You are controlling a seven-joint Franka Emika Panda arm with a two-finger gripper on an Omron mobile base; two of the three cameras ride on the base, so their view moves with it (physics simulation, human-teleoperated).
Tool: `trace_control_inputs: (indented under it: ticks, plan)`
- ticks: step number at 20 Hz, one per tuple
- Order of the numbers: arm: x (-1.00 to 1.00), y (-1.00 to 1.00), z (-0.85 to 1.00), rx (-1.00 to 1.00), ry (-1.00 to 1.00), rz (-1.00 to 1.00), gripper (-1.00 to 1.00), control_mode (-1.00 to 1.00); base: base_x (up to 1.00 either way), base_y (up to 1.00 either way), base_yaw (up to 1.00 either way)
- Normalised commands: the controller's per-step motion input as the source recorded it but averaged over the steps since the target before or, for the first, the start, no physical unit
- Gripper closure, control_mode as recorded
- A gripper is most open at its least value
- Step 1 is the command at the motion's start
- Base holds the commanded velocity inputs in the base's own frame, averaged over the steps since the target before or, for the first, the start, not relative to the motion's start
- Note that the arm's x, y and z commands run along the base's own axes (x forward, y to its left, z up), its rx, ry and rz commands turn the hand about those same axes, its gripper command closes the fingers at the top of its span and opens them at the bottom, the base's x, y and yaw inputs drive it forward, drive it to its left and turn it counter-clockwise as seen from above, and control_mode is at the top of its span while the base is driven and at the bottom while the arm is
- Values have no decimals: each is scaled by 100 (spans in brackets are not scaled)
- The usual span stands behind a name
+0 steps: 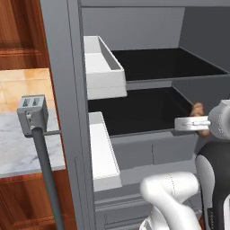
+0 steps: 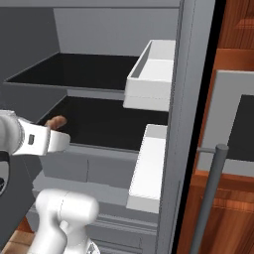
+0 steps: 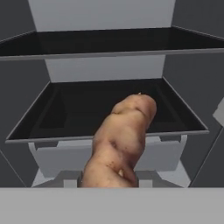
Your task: Gather the potato and garlic from the fridge and place them on a tray on the dining counter. Then gather the steak and chicken drumstick from the fridge and place them on the other tray.
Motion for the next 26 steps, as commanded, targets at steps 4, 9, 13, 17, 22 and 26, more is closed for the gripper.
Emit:
trace_control_inputs:
  ticks: [4,9,13,17,22,26]
  plan:
    - [-20,0,-10,0,-1,0,100,-100,0,0,0]
    - [-26,-2,2,0,0,0,100,100,-16,-3,0]
    - [0,0,0,0,0,0,100,100,-3,-2,0]
    - [0,0,0,0,0,0,100,100,-71,-3,-8]
    - [0,0,0,0,0,0,100,100,-89,-34,-29]
    - [0,0,0,0,0,0,100,100,-59,-60,-25]
